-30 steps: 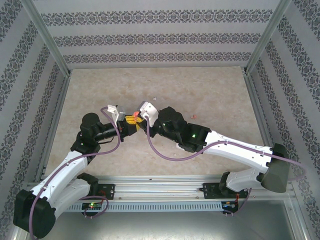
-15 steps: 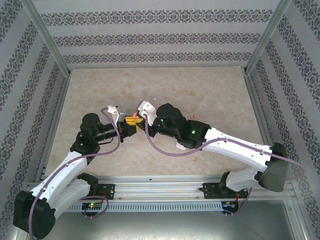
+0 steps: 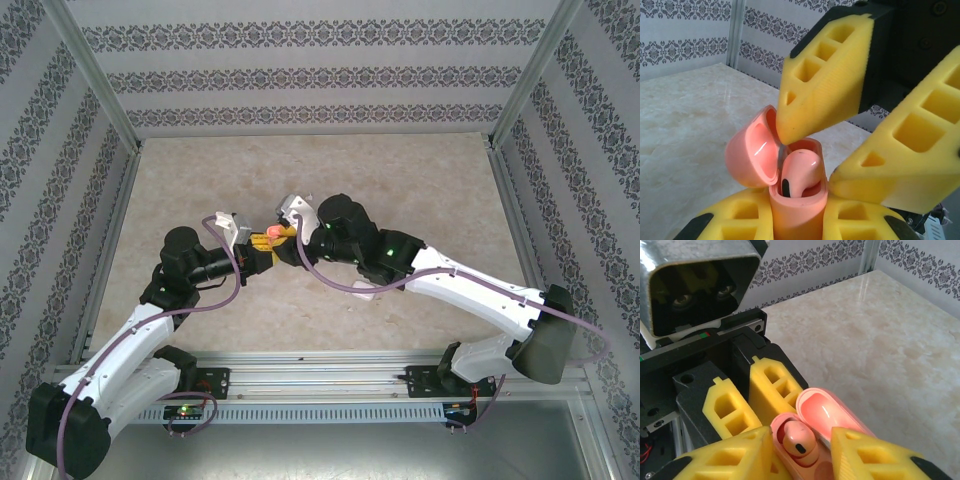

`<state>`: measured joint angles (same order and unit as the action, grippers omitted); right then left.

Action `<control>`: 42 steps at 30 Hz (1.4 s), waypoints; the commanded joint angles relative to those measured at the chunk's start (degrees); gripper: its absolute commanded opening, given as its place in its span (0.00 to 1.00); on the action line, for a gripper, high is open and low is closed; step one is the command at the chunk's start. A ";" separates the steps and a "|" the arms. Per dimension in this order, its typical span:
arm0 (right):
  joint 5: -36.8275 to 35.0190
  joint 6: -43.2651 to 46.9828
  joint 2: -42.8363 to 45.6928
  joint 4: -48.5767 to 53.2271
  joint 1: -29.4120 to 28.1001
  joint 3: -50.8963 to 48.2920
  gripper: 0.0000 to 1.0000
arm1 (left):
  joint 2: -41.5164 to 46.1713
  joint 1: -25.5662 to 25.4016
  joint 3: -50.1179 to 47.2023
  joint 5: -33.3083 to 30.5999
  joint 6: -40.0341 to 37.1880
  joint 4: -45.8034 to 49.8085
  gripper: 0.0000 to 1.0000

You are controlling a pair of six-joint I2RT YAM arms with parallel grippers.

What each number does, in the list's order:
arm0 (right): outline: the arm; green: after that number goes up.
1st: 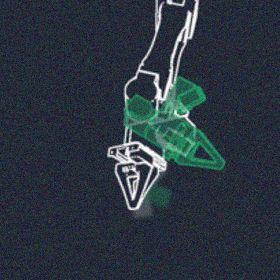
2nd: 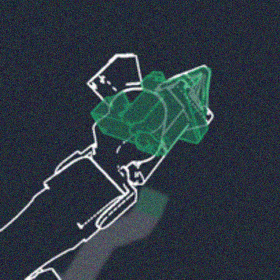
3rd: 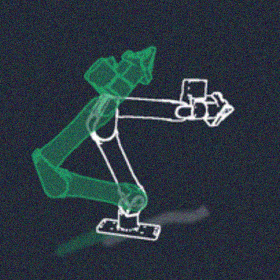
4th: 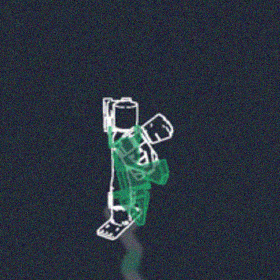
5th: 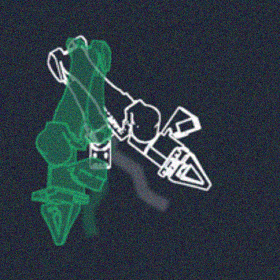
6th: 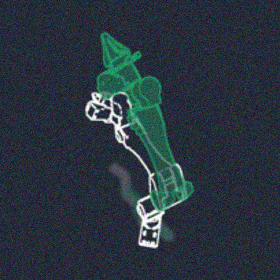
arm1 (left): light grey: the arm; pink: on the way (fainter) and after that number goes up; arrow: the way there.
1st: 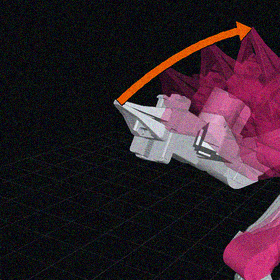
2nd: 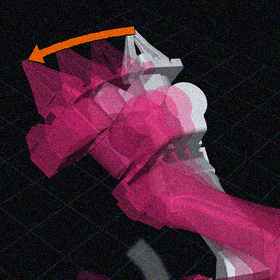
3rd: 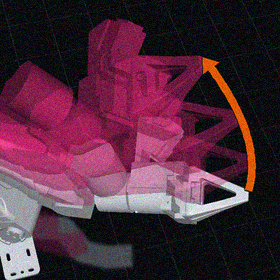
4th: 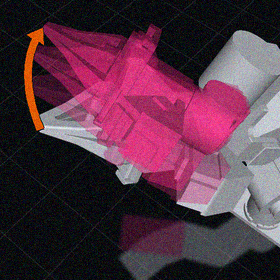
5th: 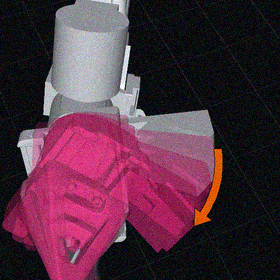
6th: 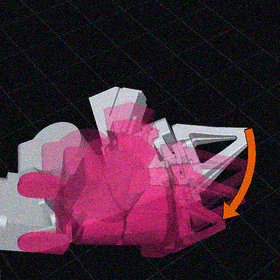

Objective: Insert wireless bluetooth earbuds into charging case

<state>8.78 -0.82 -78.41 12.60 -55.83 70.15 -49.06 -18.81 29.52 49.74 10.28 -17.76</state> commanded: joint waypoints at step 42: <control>13.19 -39.99 -18.13 13.31 47.47 -6.92 0.45 | -7.64 -0.32 2.30 -3.95 -3.30 -4.93 0.00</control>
<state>23.11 -37.06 -95.81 28.75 -9.43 64.90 -55.90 -18.81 29.95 44.77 7.92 -18.85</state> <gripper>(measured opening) 0.459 0.188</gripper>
